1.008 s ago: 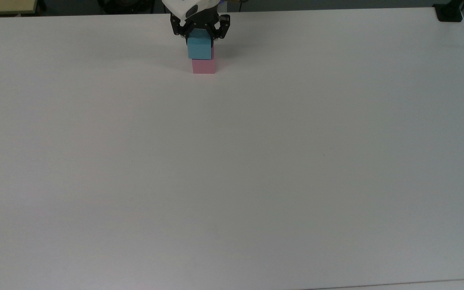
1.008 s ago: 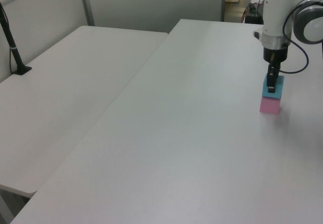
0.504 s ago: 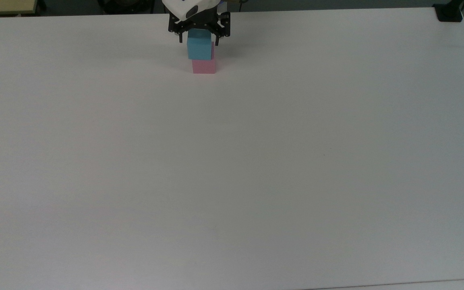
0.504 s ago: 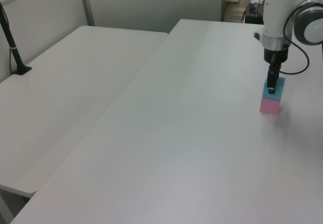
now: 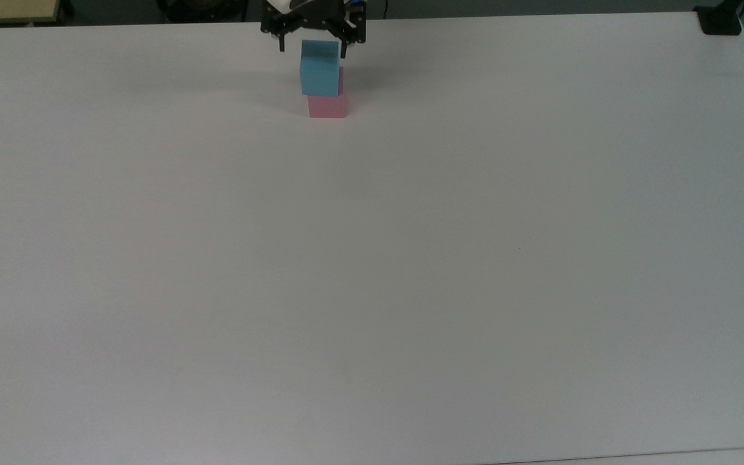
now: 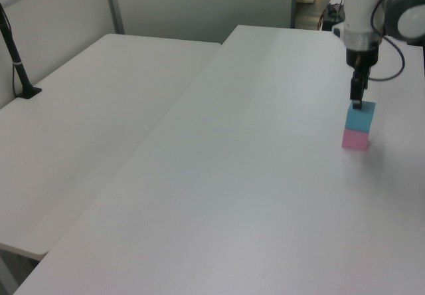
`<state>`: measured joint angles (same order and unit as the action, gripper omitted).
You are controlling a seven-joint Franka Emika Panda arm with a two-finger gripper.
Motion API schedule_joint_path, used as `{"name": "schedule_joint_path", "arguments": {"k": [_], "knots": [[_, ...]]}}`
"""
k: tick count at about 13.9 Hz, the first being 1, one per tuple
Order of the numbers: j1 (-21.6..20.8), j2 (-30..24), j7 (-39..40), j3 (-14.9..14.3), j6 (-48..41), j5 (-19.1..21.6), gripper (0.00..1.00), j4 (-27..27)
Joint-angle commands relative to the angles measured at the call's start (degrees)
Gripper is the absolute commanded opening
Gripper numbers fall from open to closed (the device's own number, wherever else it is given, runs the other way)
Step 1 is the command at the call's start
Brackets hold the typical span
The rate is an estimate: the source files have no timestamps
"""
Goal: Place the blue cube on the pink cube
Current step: 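Open the gripper and raise it away from the stacked cubes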
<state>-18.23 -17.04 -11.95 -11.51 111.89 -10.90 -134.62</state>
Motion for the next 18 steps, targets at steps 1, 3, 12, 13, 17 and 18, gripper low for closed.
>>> {"name": "schedule_joint_path", "arguments": {"k": [1,3,12,13,17,18], "knots": [[-0.66,0.68,-1.33,0.26,-9.82,0.95,1.00,12.05],[-0.14,4.88,-0.63,-0.01,-15.00,3.94,1.00,21.79],[4.50,24.66,6.58,-1.68,-17.85,10.96,1.00,49.32],[5.13,26.16,6.58,-1.68,-17.76,11.33,1.00,50.75],[6.28,26.97,6.58,-1.24,-17.76,11.16,1.00,52.00],[6.37,26.97,6.67,-1.15,-17.85,11.07,1.00,52.00]]}}
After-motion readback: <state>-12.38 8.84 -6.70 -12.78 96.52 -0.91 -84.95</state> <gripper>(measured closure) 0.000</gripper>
